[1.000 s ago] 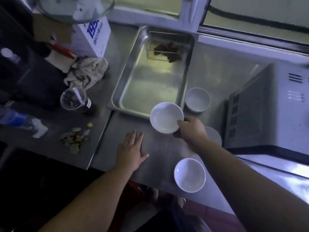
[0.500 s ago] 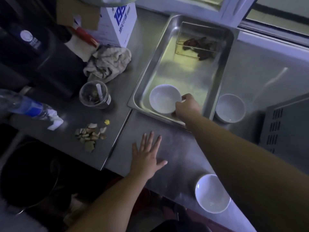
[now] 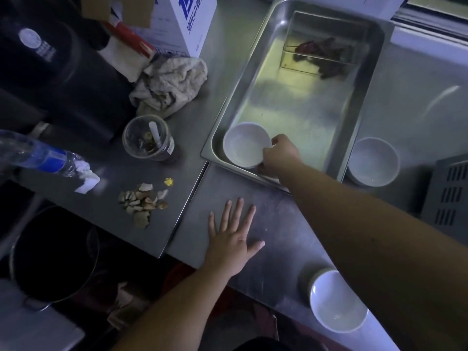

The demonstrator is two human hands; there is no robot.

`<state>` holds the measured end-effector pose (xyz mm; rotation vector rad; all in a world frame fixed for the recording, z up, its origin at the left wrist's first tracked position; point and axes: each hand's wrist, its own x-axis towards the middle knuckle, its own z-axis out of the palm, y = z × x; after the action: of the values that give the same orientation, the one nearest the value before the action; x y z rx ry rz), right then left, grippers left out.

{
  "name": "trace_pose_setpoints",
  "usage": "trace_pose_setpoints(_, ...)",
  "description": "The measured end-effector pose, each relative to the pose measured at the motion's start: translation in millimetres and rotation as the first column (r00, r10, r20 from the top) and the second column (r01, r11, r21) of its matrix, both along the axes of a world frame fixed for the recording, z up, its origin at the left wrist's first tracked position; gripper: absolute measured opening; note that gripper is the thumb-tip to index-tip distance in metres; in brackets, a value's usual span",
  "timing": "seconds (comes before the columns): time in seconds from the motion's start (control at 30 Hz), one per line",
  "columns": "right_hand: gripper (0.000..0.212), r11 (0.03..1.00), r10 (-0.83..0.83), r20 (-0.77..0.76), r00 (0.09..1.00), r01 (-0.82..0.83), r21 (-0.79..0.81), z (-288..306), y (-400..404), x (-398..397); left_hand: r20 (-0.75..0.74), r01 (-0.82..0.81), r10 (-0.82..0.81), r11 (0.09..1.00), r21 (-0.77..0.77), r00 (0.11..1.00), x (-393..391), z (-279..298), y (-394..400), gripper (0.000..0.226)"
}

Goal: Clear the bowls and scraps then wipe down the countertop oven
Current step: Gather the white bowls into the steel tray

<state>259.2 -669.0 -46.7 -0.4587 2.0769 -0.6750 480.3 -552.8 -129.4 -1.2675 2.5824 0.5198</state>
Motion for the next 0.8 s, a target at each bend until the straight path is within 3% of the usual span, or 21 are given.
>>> trace_pose_setpoints(0.33,0.034,0.99,0.141,0.026,0.99,-0.141,-0.009,-6.2,4.7,-5.3,0.041,0.011,-0.011,1.0,0.016,0.999,-0.6,-1.2,-0.5,0.09)
trace_pose_setpoints(0.5,0.043,0.973,0.231,-0.09,0.969,-0.231,0.003,17.2,30.7,-12.4,0.079,0.01,-0.015,0.998,0.069,0.997,-3.2,6.8,-4.2,0.089)
trace_pose_setpoints(0.67,0.034,0.962,0.23,-0.261,0.937,-0.26,-0.087,50.3,78.2,-17.8,0.085,0.007,-0.009,1.0,0.024,0.996,-8.3,11.7,-1.0,0.091)
trace_pose_setpoints(0.8,0.028,0.967,0.192,-0.312,0.93,-0.234,-0.103,63.8,137.8,-19.5,0.086,0.064,-0.063,0.998,-0.017,0.994,-13.8,16.0,5.2,0.085)
